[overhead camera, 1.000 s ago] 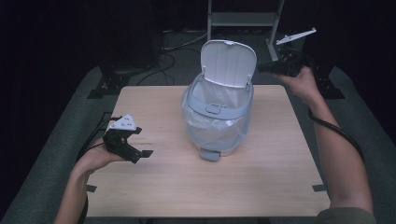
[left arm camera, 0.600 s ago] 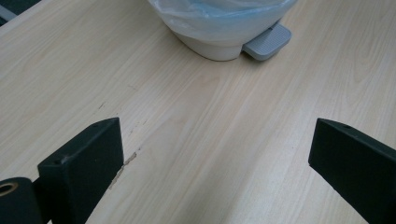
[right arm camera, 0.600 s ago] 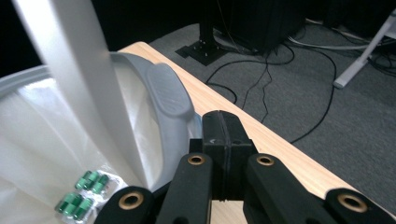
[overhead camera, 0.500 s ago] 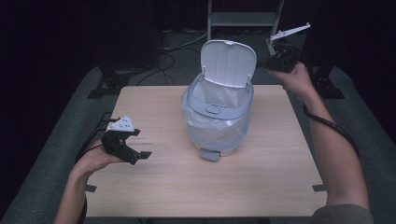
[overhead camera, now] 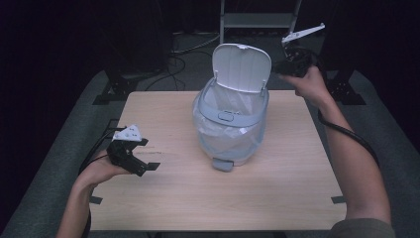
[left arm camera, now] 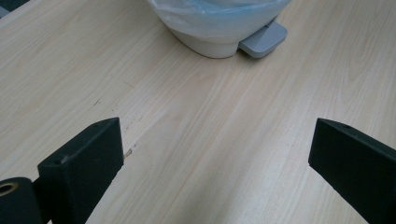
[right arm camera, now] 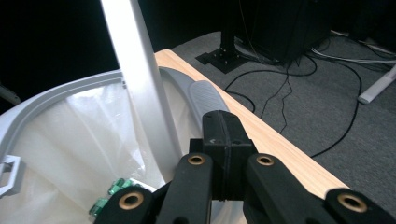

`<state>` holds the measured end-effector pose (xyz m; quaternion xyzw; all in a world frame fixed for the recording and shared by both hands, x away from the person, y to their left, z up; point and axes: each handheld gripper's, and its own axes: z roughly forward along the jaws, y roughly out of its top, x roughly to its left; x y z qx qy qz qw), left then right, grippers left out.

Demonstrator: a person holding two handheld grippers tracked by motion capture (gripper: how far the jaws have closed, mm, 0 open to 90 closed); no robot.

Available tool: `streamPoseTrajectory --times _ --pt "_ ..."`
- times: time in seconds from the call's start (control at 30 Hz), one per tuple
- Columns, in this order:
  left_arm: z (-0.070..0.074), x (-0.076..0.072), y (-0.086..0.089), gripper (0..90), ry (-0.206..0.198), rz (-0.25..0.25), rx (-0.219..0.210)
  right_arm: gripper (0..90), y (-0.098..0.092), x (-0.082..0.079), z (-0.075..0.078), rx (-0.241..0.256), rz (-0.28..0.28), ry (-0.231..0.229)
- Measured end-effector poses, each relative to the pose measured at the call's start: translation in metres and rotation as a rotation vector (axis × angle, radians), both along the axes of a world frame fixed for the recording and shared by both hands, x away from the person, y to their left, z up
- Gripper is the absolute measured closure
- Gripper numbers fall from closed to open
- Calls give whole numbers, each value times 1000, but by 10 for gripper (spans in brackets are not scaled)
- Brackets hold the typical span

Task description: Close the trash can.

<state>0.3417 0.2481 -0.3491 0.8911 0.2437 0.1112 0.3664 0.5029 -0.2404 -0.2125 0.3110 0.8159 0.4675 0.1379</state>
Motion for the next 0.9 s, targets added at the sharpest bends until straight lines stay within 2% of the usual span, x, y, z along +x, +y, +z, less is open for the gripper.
streamPoseTrajectory --times 0.43,0.9 --pt "-2 0 -4 22 10 -12 0 898 7 -13 -3 -8 70 10" --pt "-4 -4 -3 22 14 -16 2 898 16 -22 -9 -11 95 14"
